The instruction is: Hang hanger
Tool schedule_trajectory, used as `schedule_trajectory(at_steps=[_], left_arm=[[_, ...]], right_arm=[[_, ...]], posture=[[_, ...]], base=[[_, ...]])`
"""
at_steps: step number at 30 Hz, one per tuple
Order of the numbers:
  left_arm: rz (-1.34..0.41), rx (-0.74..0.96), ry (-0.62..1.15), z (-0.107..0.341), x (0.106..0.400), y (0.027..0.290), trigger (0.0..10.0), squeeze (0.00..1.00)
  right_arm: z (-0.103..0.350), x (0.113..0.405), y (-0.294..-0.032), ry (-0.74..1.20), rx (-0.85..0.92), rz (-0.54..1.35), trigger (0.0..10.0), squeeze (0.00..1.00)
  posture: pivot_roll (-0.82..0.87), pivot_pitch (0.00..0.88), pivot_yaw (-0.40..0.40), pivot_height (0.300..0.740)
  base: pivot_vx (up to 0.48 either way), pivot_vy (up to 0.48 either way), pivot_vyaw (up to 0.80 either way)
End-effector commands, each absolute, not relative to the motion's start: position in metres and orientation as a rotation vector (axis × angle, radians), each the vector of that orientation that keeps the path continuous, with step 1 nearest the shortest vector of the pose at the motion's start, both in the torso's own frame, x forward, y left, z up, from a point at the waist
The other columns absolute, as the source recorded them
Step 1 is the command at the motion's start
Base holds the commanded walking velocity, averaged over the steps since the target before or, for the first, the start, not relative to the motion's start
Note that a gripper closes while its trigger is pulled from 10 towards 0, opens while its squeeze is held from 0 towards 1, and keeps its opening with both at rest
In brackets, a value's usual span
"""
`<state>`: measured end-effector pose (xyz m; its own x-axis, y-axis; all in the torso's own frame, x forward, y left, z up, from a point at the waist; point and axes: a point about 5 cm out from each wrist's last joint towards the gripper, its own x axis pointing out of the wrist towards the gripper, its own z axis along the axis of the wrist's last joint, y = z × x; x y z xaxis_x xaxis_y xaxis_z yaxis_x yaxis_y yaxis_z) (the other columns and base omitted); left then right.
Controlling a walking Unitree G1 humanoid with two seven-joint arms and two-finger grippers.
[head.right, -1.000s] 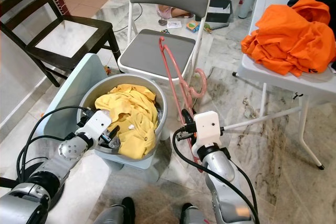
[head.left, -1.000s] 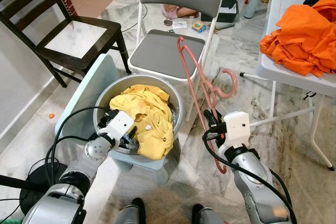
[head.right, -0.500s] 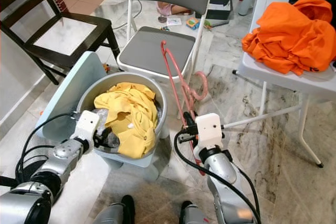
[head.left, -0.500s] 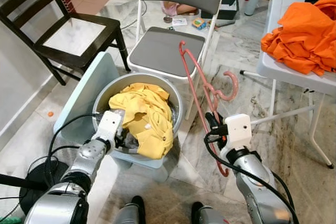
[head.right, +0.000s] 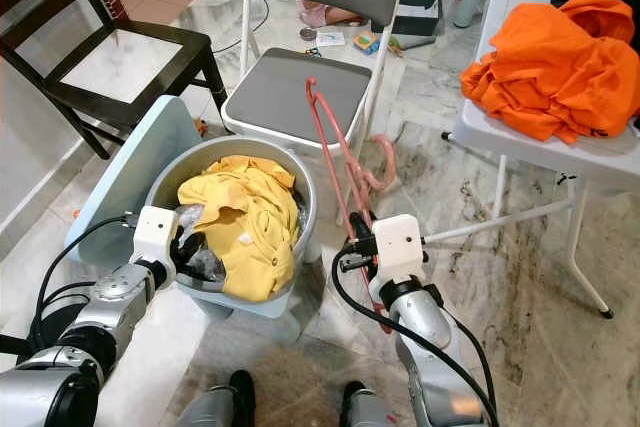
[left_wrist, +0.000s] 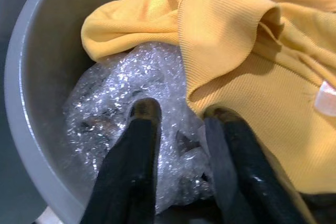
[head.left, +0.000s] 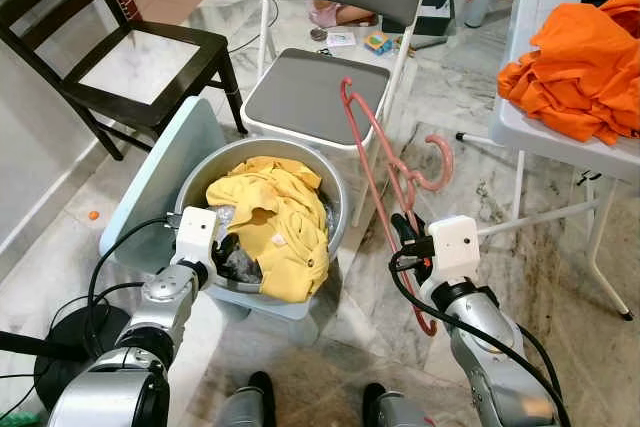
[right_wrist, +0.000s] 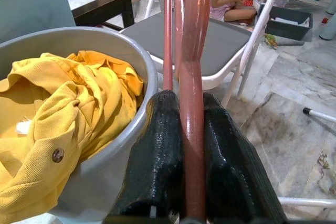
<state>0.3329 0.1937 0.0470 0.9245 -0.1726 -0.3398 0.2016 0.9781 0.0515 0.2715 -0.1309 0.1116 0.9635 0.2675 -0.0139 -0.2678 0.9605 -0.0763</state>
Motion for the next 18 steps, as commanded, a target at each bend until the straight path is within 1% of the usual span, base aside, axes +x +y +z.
schedule_trajectory(at_steps=[1,5,8,10,18], left_arm=[[-0.189,0.067,0.340,0.045,0.331,0.195,0.0,0.00],[-0.192,0.062,0.337,0.045,0.331,0.195,0.0,0.00],[-0.214,0.078,0.334,0.043,0.329,0.193,0.0,0.00],[-0.266,0.095,0.319,0.041,0.325,0.187,0.0,0.00],[-0.310,0.128,0.294,0.038,0.319,0.181,0.0,0.00]], right_arm=[[0.115,0.271,-0.130,-0.012,-0.077,0.267,10.0,0.00],[0.115,0.272,-0.130,-0.012,-0.077,0.267,10.0,0.00],[0.115,0.272,-0.131,-0.013,-0.077,0.265,10.0,0.00],[0.115,0.272,-0.131,-0.014,-0.078,0.264,10.0,0.00],[0.115,0.275,-0.128,-0.017,-0.075,0.273,10.0,0.00]], posture=[[-0.05,0.262,0.020,0.740],[-0.05,0.260,0.023,0.740],[-0.05,0.259,0.023,0.740],[-0.05,0.257,0.024,0.740],[-0.03,0.254,0.022,0.740]], base=[[0.000,0.000,0.00],[0.000,0.000,0.00],[0.000,0.000,0.00],[0.000,0.000,0.00],[0.000,0.000,0.00]])
